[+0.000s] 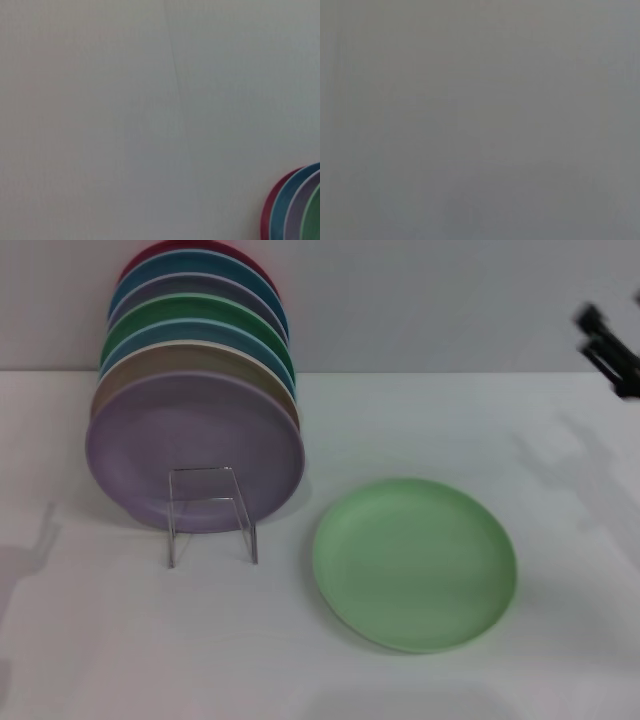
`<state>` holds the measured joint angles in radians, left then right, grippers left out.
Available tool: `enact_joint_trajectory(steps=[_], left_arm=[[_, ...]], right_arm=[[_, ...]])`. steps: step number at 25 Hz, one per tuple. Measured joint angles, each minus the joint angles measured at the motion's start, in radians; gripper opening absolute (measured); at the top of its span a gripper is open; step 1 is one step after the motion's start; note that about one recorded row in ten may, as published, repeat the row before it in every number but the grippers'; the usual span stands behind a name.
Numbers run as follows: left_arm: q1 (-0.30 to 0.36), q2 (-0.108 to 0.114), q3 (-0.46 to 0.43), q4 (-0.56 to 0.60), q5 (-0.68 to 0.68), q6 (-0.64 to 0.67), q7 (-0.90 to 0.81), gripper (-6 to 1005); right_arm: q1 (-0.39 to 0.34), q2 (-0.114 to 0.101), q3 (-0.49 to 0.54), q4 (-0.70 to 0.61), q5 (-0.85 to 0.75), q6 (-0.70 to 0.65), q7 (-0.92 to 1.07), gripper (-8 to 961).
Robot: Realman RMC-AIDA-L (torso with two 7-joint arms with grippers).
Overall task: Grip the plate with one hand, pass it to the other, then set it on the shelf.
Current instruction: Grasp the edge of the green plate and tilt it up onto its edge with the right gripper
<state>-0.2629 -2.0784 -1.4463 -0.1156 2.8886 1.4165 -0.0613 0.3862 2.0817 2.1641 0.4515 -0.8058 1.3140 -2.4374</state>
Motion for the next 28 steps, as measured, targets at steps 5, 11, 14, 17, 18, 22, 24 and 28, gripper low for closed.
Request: enact_joint_trajectory(steps=[5,11,14,17,18,22,24,28], left_arm=[[-0.001,0.000,0.000,0.000,0.000,-0.002,0.000,815],[-0.002,0.000,0.000,-0.002,0.000,-0.008,-0.001,815],[-0.006,0.000,0.000,-0.003,0.000,-0.009,-0.001,815],[-0.012,0.000,0.000,-0.004,0.000,-0.022,-0.002,815],[-0.016,0.000,0.000,-0.004,0.000,-0.037,-0.002,815],[-0.020,0.000,0.000,-0.004,-0.001,-0.053,-0.002,814],[-0.021,0.000,0.000,-0.004,-0.002,-0.054,-0.002,814],[-0.022,0.000,0.000,-0.004,-0.002,-0.054,-0.002,814]], right_arm=[[-0.042,-0.013,-0.249,0.535,-0.366,-0.462,0.627,819],[-0.048,-0.009,-0.298,0.931,-1.161,-0.508,1.528,819],[-0.023,-0.017,-0.271,1.001,-1.397,-0.327,1.843,818],[-0.013,-0.016,-0.200,1.018,-1.459,-0.203,1.972,817],[-0.011,-0.014,-0.177,1.017,-1.459,-0.173,1.984,817],[0.012,-0.019,-0.133,0.962,-1.492,-0.081,1.996,816],[0.023,-0.020,-0.128,0.928,-1.524,-0.051,1.991,811],[0.062,-0.018,-0.129,0.867,-1.623,-0.007,1.987,800]])
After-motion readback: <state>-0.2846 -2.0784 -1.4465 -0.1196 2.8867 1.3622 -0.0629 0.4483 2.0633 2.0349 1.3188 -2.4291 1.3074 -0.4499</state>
